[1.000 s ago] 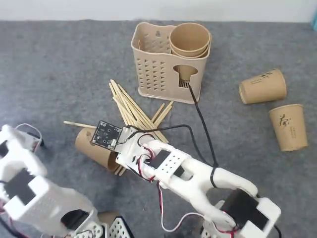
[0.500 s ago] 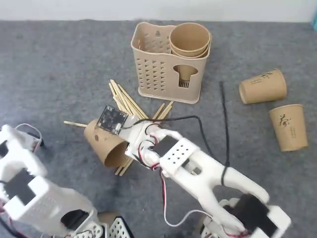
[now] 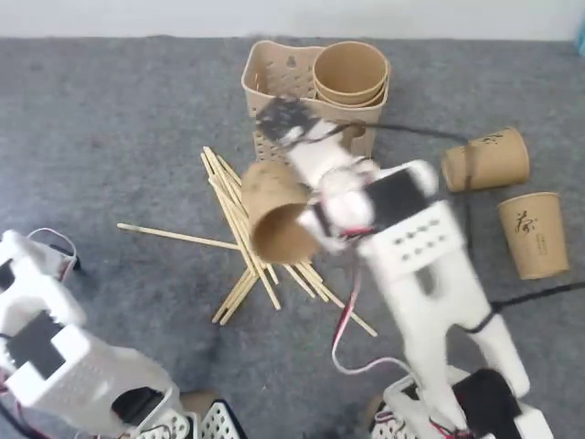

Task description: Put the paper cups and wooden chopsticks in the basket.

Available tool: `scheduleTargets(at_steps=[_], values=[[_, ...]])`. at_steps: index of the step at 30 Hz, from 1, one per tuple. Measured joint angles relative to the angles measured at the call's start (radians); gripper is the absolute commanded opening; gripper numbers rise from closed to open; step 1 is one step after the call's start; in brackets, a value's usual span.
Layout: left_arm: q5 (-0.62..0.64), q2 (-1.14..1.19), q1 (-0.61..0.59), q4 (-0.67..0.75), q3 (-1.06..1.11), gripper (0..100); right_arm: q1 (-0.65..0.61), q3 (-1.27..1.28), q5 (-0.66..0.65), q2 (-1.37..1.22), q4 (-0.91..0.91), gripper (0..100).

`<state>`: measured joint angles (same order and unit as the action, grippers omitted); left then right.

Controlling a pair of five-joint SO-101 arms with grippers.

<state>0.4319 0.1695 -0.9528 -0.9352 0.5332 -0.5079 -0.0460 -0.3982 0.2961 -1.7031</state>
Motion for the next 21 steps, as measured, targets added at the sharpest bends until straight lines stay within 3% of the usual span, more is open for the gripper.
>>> scheduleTargets(at_steps=[16,21], values=[[-0.034,0.0,0.0,0.0,0.0,20,0.54,0.196,-0.252,-0.133,-0.054,0.8],[-0.038,0.0,0.0,0.0,0.0,20,0.624,0.212,-0.302,-0.133,-0.054,1.0]])
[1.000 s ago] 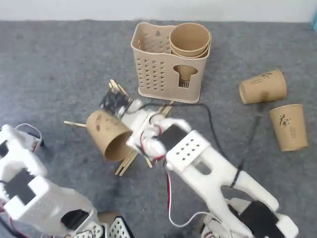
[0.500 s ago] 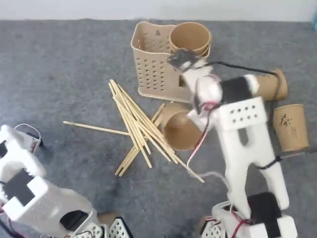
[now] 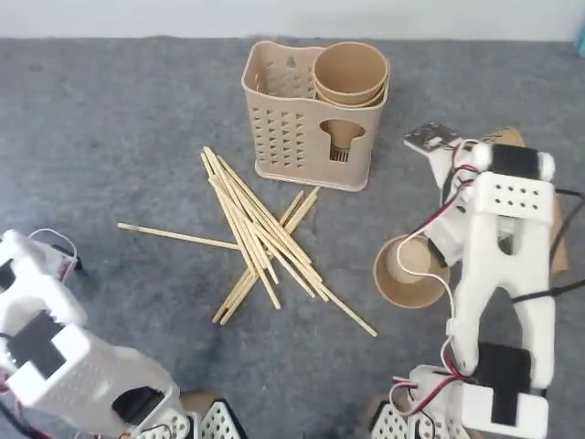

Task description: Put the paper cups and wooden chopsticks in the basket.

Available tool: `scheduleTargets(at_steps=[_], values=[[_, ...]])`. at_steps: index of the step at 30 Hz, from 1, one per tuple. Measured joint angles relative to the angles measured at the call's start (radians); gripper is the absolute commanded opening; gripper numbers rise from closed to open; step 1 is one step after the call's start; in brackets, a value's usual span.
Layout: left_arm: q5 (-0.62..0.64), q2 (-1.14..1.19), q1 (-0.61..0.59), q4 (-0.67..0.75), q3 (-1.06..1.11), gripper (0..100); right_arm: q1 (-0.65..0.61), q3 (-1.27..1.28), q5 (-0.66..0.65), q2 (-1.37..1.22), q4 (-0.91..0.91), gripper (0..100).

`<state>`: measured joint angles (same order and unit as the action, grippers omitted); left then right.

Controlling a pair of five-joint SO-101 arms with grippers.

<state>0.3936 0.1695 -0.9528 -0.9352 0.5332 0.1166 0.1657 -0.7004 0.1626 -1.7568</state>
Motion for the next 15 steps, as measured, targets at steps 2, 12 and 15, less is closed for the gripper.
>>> scheduleTargets(at_steps=[2,12,15], values=[[0.0,0.0,0.0,0.0,0.0,20,0.009,0.0,-0.006,0.0,0.0,1.1],[0.0,0.0,0.0,0.0,0.0,20,0.008,0.0,0.066,0.0,0.078,13.1],[0.0,0.0,0.0,0.0,0.0,20,0.008,0.0,0.124,0.0,0.109,21.6]])
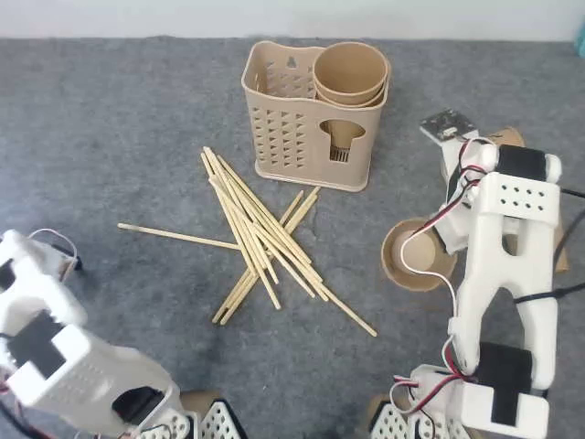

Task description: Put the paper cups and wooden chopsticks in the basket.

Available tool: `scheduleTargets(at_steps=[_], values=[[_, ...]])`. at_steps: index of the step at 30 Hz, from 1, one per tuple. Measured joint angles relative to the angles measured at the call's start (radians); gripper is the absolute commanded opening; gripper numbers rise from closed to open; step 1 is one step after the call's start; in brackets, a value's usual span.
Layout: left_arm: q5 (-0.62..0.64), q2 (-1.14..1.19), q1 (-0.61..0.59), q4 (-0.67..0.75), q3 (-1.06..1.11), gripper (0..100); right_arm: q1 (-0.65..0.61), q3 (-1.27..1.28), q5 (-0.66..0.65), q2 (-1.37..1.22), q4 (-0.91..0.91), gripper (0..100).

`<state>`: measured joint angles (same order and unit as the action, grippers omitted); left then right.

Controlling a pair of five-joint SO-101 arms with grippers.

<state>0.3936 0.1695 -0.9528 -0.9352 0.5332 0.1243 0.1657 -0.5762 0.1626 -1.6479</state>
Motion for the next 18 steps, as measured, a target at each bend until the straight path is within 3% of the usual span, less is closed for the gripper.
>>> scheduleTargets(at_steps=[8,18], values=[[0.0,0.0,0.0,0.0,0.0,20,0.0,0.025,0.034,0.0,0.078,11.9],[0.0,0.0,0.0,0.0,0.0,20,0.008,0.229,0.037,-0.002,0.25,10.0]])
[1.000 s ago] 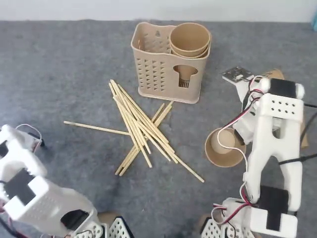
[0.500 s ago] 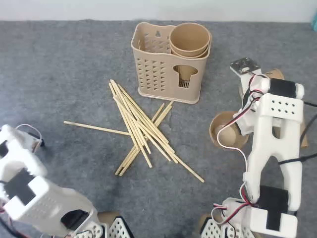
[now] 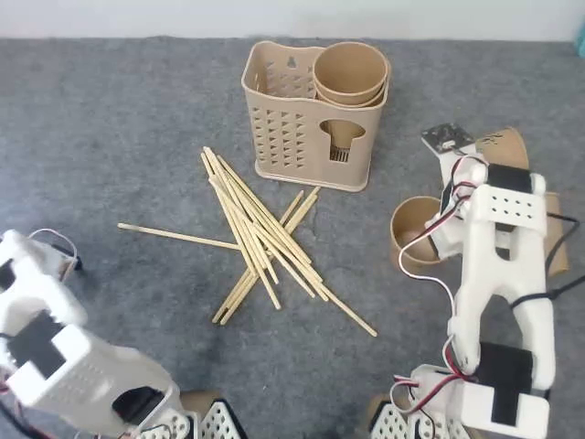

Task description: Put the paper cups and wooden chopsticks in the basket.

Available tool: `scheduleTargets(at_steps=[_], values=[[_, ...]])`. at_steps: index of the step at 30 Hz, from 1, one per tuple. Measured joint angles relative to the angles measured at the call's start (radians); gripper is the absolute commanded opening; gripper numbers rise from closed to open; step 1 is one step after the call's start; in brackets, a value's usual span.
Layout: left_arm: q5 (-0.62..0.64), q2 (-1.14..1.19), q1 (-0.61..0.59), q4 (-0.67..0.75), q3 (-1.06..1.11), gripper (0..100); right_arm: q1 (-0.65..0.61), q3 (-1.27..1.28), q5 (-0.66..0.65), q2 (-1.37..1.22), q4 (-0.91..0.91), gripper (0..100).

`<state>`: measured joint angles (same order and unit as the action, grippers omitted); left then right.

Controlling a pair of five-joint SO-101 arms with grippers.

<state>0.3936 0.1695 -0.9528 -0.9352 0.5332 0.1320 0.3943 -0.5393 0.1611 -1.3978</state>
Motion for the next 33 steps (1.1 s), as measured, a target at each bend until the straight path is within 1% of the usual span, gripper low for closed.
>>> scheduleTargets(at_steps=[2,4,5,6,10,14,17,21,27,33], values=[[0.0,0.0,0.0,0.0,0.0,20,-0.002,0.02,0.014,0.0,0.029,8.4],[0.0,0.0,0.0,0.0,0.0,20,-0.002,0.025,0.038,0.0,0.049,1.4],[0.0,0.0,0.0,0.0,0.0,20,-0.002,0.025,0.046,0.0,0.054,0.2],[0.0,0.0,0.0,0.0,0.0,20,-0.002,0.025,0.051,0.0,0.054,1.8],[0.0,0.0,0.0,0.0,0.0,20,-0.002,0.008,0.081,0.0,0.028,0.8],[0.0,0.0,0.0,0.0,0.0,20,0.0,-0.089,0.11,0.005,-0.074,0.8],[0.0,0.0,0.0,0.0,0.0,20,-0.002,-0.221,0.115,0.005,-0.192,0.8],[0.0,0.0,0.0,0.0,0.0,20,-0.002,-0.462,0.117,0.005,-0.339,0.8],[0.0,0.0,0.0,0.0,0.0,20,-0.008,-0.833,0.172,-0.068,-0.359,0.8],[0.0,0.0,0.0,0.0,0.0,20,-0.109,-1.123,0.236,-0.138,-0.359,0.8]])
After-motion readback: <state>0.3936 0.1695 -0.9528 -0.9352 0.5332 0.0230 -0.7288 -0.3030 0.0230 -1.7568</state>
